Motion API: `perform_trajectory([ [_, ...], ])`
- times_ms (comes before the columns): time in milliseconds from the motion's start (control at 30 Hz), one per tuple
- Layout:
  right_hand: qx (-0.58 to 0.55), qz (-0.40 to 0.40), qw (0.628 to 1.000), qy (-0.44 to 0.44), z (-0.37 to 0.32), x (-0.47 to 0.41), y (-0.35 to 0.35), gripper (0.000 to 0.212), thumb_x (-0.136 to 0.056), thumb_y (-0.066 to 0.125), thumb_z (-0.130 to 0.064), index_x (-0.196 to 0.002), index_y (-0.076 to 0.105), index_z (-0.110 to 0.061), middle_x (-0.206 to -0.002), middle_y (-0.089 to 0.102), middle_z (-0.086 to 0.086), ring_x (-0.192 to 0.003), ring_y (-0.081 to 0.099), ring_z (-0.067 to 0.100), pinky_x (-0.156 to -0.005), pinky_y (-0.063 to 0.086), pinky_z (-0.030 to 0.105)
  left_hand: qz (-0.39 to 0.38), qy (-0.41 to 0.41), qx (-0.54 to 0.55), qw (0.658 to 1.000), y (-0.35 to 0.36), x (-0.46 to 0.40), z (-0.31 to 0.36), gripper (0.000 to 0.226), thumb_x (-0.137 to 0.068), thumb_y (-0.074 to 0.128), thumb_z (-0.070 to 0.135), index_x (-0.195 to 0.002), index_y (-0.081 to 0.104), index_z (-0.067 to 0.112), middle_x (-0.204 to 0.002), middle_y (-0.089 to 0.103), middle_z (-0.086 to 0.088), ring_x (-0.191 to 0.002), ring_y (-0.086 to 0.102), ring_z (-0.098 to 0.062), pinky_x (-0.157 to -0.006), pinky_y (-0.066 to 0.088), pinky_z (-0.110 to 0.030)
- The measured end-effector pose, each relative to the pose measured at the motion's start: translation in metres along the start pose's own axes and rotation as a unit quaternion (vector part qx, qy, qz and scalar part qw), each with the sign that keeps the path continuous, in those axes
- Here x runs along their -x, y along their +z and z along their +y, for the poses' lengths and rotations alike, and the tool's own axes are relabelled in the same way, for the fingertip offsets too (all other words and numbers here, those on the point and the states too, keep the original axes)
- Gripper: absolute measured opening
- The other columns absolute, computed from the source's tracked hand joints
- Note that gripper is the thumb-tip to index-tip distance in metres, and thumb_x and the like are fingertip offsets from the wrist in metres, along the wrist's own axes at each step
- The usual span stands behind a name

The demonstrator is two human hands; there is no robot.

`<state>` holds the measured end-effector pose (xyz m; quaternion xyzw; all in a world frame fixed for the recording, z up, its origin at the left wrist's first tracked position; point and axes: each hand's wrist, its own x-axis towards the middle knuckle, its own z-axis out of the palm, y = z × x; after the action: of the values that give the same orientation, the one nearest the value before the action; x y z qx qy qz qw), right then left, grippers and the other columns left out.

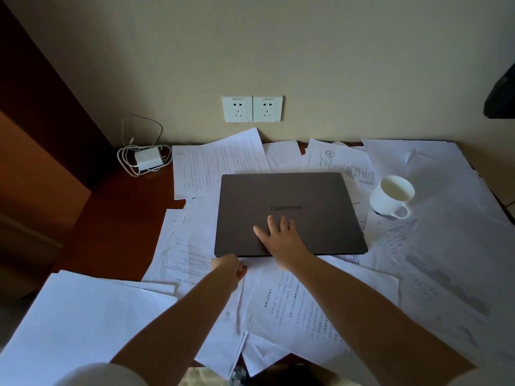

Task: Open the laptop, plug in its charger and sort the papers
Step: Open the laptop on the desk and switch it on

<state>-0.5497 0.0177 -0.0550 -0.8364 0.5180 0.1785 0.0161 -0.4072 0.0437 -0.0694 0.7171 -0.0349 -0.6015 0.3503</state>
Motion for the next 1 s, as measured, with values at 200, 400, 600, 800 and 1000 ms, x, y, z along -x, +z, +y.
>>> perform_trajectory([
  [200, -0.029, 0.011, 0.999, 0.02, -0.002, 0.004, -0.017, 0.078, -0.087, 0.058, -0.003, -0.149, 0.011, -0.011, -0.151, 0.012, 0.031, -0.136, 0.018, 0.053, -0.11, 0.026, 0.055, -0.006, -0.005, 0.01, 1.0, -0.007, 0.0, 0.004, 0.02, -0.084, 0.061, -0.011, -0.102, 0.055, -0.004, -0.086, 0.059, -0.018, -0.07, 0.059, -0.023, -0.067, 0.057, -0.033],
  [400, -0.012, 0.076, 0.996, 0.038, -0.002, 0.006, -0.033, 0.067, -0.08, 0.062, -0.003, -0.14, 0.031, -0.006, -0.127, 0.047, 0.026, -0.112, 0.05, 0.041, -0.088, 0.046, 0.043, 0.017, -0.001, -0.029, 0.999, -0.016, 0.0, 0.015, 0.024, -0.078, 0.073, -0.001, -0.083, 0.05, -0.001, -0.08, 0.06, -0.019, -0.065, 0.061, -0.026, -0.056, 0.058, -0.036],
  [600, -0.062, 0.082, 0.994, 0.037, 0.007, 0.007, -0.064, 0.039, -0.081, 0.054, 0.002, -0.119, 0.051, -0.005, -0.103, 0.059, 0.015, -0.095, 0.059, 0.034, -0.071, 0.045, 0.035, 0.005, -0.02, -0.007, 1.0, -0.016, 0.01, 0.021, 0.019, -0.079, 0.07, -0.007, -0.081, 0.051, -0.002, -0.075, 0.06, -0.02, -0.065, 0.061, -0.026, -0.045, 0.056, -0.036],
  [800, -0.095, 0.148, 0.981, 0.08, 0.034, -0.006, -0.123, 0.018, -0.085, 0.047, 0.003, -0.089, 0.062, -0.008, -0.078, 0.06, 0.006, -0.07, 0.056, 0.024, -0.059, 0.034, 0.025, 0.003, -0.019, -0.042, 0.999, -0.018, 0.011, 0.021, 0.014, -0.085, 0.061, -0.009, -0.084, 0.049, -0.001, -0.087, 0.06, -0.025, -0.08, 0.063, -0.034, -0.07, 0.057, -0.044],
  [1000, -0.129, 0.206, 0.962, 0.126, 0.05, -0.027, -0.147, 0.024, -0.08, 0.046, 0.004, -0.064, 0.04, -0.012, -0.056, 0.036, -0.002, -0.051, 0.036, 0.016, -0.048, 0.026, 0.025, 0.085, 0.203, -0.566, 0.794, -0.015, 0.014, 0.04, 0.024, -0.085, 0.069, 0.029, -0.097, 0.057, 0.012, -0.093, 0.06, -0.003, -0.08, 0.059, -0.014, -0.071, 0.053, -0.024],
])
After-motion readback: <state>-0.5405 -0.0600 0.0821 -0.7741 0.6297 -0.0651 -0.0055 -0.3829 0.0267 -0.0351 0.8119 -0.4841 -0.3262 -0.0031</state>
